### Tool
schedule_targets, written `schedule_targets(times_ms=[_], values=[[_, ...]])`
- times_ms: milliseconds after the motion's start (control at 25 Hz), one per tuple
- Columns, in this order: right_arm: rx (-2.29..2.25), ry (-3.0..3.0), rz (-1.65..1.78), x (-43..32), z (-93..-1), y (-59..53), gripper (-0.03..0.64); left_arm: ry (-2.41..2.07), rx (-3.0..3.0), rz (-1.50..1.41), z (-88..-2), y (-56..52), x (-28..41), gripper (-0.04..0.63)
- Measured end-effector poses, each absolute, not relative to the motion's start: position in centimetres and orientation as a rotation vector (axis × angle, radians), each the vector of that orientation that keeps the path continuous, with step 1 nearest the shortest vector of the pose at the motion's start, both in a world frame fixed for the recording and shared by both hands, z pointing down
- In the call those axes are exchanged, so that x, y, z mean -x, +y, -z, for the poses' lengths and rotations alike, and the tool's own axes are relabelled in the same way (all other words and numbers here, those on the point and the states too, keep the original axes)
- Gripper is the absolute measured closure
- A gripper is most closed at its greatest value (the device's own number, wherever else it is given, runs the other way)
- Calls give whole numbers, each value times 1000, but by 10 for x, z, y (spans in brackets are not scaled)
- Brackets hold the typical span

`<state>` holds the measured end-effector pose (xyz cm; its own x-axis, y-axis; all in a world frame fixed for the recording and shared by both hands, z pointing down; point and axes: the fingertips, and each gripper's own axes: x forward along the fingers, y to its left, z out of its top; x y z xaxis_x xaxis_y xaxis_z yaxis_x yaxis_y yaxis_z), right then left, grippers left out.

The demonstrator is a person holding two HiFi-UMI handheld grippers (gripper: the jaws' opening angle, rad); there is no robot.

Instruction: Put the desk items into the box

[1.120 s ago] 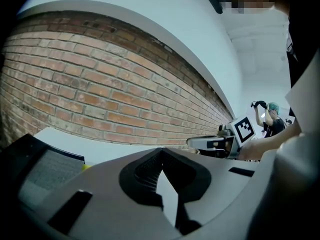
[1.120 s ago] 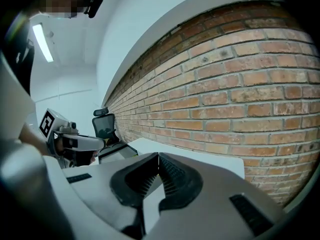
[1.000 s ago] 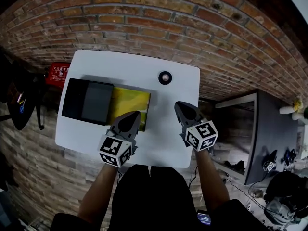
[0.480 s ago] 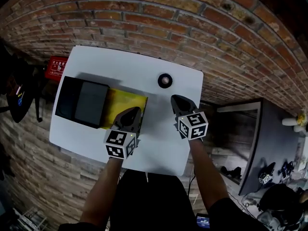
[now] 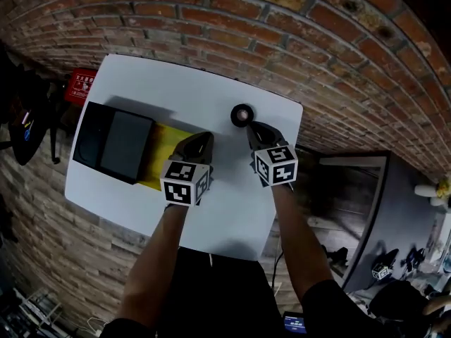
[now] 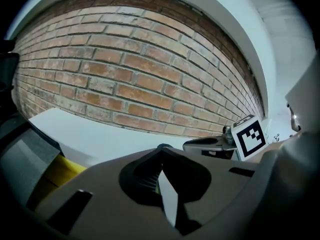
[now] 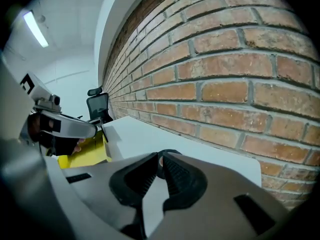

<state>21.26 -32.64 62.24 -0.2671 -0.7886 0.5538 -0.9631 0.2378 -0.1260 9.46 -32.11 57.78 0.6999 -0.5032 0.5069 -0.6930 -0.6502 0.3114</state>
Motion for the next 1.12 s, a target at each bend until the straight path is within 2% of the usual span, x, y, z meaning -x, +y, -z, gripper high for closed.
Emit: schedule_targets(times_ms=[120, 400, 560, 800, 1120], values=[[-1582, -2148, -637, -211, -629, -332, 577, -921, -2415, -535, -583, -326, -103, 584], [-1523, -2126, -620, -210, -648, -344, 362, -926, -2405, -565, -590, -333, -112, 584], [-1481, -2101, -589, -210, -659, -351, 307, -929, -2408, -584, -592, -335, -114, 584], [-1464, -2080, -607, -208, -676, -362, 273, -945, -2394, -594, -597, -339, -111, 584], [-1428, -2038, -597, -206, -689, -369, 268, -956, -2389, -583, -596, -344, -111, 584]])
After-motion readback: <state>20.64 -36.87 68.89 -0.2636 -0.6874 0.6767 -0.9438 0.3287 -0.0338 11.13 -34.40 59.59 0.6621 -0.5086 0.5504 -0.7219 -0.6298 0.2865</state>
